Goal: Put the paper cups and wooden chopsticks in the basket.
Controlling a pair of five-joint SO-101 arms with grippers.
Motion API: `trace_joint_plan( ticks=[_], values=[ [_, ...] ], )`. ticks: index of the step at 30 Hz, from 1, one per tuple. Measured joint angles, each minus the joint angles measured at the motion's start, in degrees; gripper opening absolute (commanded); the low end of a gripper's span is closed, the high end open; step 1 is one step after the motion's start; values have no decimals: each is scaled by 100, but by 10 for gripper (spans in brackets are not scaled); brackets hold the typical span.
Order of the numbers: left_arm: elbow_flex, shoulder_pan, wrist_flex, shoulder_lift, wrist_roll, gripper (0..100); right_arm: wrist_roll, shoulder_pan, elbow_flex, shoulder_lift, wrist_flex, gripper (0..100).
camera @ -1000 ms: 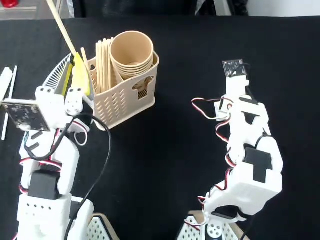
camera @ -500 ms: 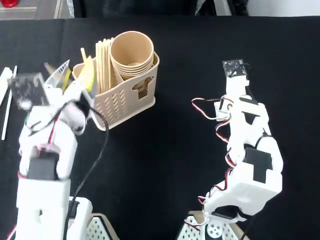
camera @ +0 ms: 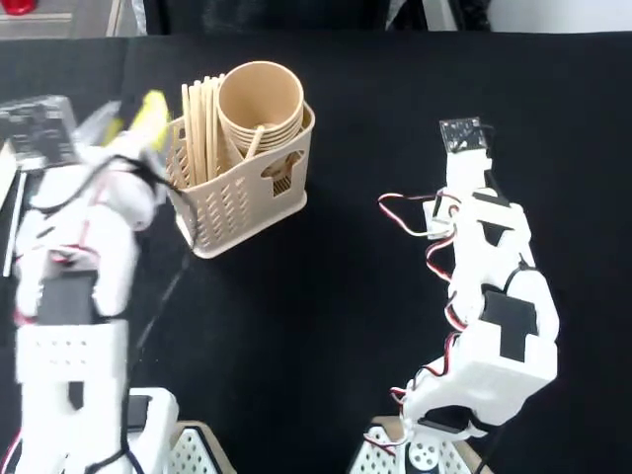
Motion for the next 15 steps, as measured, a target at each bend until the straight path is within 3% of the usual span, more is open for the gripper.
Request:
trace_joint_plan(
  ticks=[5,11,15],
  values=[
    [-1046,-1407,1152,554,-589,174,0,0,0,0,0,14],
    [-1969,-2444,2189,2514,-2479,173,0,0,0,0,0,14],
    [-2708,-2954,2356,4141,-3516,173,0,0,0,0,0,14]
  ],
)
